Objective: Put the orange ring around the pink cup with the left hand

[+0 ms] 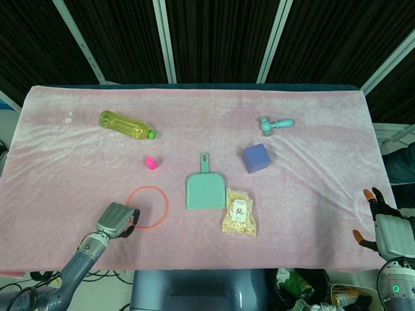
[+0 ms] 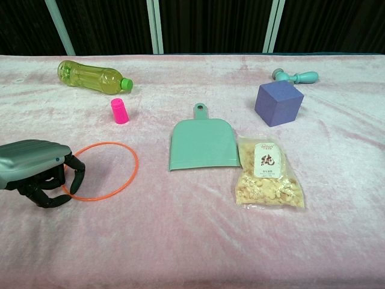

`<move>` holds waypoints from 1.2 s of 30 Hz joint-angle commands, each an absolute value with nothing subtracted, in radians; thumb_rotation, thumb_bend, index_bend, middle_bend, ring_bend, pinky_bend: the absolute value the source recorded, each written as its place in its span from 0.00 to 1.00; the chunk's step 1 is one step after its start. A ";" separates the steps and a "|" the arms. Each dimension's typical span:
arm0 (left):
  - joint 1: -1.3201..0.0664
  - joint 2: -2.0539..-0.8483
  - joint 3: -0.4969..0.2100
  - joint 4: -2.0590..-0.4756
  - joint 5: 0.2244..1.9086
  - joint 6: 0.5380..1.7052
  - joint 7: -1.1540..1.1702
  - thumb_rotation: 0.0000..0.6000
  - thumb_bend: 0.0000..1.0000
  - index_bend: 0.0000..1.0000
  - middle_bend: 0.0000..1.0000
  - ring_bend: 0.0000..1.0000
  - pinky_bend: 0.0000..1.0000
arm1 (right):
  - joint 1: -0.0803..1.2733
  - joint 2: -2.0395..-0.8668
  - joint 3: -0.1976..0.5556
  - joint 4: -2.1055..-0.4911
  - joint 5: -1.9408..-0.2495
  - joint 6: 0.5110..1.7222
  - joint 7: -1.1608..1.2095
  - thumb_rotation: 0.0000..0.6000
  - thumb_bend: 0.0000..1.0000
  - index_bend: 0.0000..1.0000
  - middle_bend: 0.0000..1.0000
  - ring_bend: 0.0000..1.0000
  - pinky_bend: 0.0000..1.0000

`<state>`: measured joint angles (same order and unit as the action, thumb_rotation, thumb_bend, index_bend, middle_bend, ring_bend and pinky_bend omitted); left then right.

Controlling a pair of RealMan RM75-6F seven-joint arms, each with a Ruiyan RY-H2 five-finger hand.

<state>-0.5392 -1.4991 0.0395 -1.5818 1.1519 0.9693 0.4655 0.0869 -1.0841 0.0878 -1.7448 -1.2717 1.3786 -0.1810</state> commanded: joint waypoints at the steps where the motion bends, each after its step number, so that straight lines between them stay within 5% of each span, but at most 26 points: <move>1: -0.540 -1.500 0.040 -1.581 1.151 0.969 0.467 1.00 0.46 0.64 0.97 0.97 1.00 | 0.087 -1.084 0.087 -1.746 -1.273 1.378 -0.182 1.00 0.18 0.01 0.02 0.21 0.25; 36: -0.537 -1.502 0.035 -1.593 1.162 0.982 0.464 1.00 0.48 0.67 0.97 0.97 1.00 | 0.084 -1.081 0.087 -1.758 -1.271 1.383 -0.185 1.00 0.18 0.01 0.02 0.21 0.25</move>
<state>-0.5374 -1.5013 0.0360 -1.5927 1.1610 0.9796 0.4662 0.0836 -1.0806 0.0869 -1.7576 -1.2710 1.3834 -0.1851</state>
